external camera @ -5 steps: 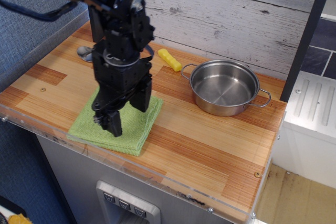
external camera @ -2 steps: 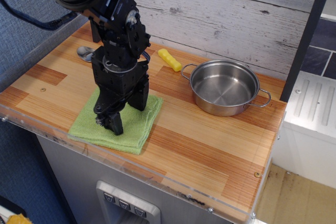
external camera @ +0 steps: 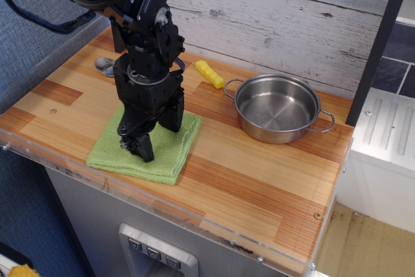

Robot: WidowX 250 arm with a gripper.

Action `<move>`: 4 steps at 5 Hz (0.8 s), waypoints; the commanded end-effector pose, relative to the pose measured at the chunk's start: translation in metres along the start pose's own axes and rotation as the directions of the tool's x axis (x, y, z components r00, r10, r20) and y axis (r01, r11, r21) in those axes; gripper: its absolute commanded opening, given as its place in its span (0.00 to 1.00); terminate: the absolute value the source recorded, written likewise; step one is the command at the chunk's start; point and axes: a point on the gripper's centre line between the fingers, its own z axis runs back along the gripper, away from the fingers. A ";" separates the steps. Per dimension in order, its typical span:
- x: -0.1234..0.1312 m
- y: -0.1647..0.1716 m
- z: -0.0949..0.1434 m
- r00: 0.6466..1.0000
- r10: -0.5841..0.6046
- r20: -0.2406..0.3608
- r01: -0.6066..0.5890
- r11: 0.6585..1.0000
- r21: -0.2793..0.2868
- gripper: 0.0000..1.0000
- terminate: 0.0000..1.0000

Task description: Move the towel to the brush's left side

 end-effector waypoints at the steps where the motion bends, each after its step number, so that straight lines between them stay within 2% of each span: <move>1: 0.032 -0.001 0.004 0.999 0.035 0.027 -0.035 0.999 -0.020 1.00 0.00; 4: 0.099 0.001 0.004 0.992 0.119 0.050 -0.117 0.992 -0.039 1.00 0.00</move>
